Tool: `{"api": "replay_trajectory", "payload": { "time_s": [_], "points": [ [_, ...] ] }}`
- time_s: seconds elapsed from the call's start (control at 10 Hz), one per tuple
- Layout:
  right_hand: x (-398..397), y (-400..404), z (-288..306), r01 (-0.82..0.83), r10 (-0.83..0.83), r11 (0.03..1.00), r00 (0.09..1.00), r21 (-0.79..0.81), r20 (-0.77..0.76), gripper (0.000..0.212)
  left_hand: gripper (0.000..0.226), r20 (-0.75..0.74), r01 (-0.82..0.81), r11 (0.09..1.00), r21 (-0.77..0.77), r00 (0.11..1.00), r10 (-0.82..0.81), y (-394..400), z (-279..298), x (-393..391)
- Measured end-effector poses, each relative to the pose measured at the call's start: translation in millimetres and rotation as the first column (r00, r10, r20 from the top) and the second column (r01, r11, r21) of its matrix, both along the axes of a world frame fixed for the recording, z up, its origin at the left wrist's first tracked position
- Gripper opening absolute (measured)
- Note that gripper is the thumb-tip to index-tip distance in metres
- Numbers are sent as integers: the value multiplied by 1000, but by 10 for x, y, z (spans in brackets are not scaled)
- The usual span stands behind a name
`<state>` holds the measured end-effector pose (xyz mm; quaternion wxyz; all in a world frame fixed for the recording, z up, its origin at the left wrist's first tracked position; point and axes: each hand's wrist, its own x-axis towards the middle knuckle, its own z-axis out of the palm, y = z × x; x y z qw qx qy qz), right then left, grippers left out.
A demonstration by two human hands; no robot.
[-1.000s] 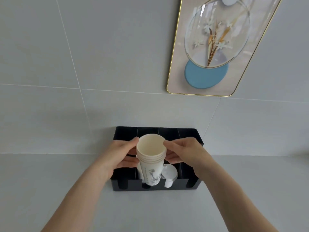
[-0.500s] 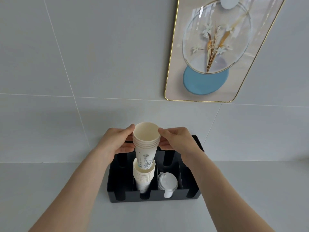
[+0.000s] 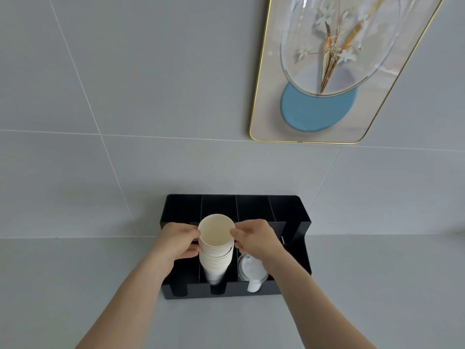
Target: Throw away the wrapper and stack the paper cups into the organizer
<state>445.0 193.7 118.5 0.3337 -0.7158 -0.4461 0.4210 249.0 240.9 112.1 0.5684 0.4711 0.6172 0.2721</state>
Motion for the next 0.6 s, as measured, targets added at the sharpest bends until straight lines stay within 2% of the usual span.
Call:
{"api": "replay_trajectory", "payload": {
  "time_s": [0.1,0.4,0.5,0.6],
  "points": [
    [-35,-53,-53,-74,75,997,988,-10,135,23,13,-41,10,999,32,999,-8,-33,-119,-1],
    [-29,-53,-136,-106,104,994,976,2,189,25,16,-62,-27,994,102,998,33,-49,-215,54],
    [-25,-52,-168,-121,129,991,968,-54,217,30,18,-123,6,995,103,992,7,-59,-197,57],
    [32,-115,-223,-113,122,992,952,-49,280,45,19,-253,124,980,154,964,-82,-128,-175,29]
  ]
}}
